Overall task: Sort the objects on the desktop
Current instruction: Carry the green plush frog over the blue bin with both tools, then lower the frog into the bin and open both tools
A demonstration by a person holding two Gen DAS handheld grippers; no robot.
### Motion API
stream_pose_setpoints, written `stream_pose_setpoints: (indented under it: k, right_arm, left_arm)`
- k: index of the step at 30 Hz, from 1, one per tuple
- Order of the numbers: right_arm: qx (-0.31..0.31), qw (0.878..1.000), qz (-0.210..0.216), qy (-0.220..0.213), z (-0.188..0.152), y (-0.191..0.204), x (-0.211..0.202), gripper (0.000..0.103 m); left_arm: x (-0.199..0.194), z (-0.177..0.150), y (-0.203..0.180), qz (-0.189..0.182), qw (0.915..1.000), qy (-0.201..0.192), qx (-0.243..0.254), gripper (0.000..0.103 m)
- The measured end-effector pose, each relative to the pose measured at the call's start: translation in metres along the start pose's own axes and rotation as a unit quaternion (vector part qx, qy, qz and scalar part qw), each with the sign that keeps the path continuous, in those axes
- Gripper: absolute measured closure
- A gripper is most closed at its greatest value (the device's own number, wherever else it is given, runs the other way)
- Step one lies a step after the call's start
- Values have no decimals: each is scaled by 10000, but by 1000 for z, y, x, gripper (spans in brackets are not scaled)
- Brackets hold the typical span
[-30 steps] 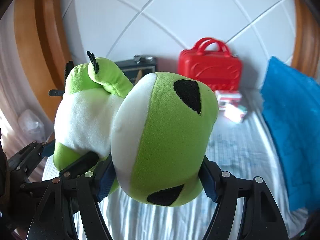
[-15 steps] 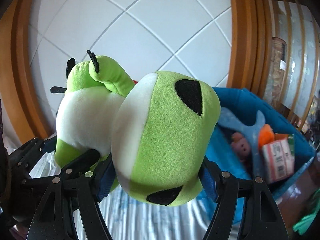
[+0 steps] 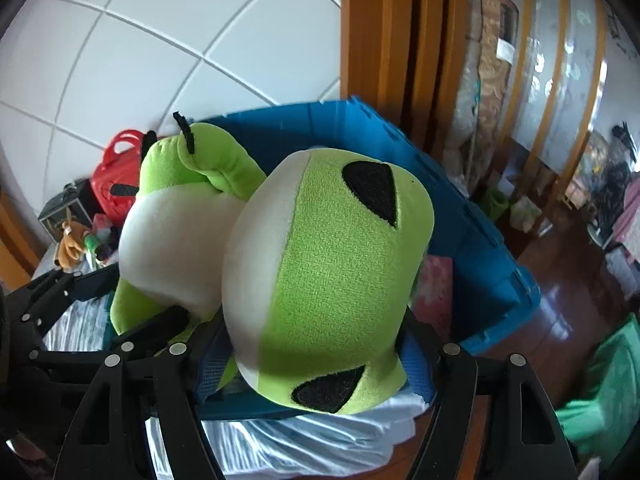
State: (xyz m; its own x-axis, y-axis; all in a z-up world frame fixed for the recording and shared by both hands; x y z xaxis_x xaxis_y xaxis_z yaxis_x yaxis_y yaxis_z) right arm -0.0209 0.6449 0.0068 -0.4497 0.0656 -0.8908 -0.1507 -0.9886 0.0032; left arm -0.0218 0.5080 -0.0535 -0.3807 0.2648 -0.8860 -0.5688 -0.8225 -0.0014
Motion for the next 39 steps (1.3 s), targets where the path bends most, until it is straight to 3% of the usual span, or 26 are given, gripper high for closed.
stream_pose_setpoints:
  k: [2, 6, 15, 19, 27, 39]
  right_arm:
    - [-49, 9998, -20, 171, 5, -13, 20, 29]
    - [-340, 9982, -185, 452, 24, 0, 52, 23]
    - [-46, 9923, 583, 1090, 67, -3, 114, 18]
    - [-232, 9953, 432, 832, 61, 3, 98, 11]
    - [-508, 9978, 65, 423, 40, 3, 69, 1]
    - [-519, 9982, -33, -303, 34, -8, 6, 1]
  left_arm:
    - [11, 5, 5, 205, 9996, 174, -57, 32]
    - [20, 10, 14, 441, 9979, 358, -311, 32]
    - [21, 16, 25, 736, 9953, 316, -540, 32]
    - [14, 16, 21, 864, 9946, 189, -543, 20]
    - [13, 15, 1, 774, 9959, 69, -457, 14]
    - [-14, 11, -6, 822, 9946, -331, -546, 4]
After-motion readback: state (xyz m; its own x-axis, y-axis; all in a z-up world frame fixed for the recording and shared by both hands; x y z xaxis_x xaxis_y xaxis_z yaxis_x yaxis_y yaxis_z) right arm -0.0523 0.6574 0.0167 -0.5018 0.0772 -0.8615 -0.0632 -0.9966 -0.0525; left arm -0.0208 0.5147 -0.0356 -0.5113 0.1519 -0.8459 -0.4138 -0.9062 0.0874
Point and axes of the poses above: each gripper's, at about its wrist camera, not at the fingertips, and x roughly the way its jaws point, y to its left, z to its top, the point moved 6 cm from there along x, roughly the way its jaws point, and after that the axes turned 14 degrees about y, right-handed, at the moved point
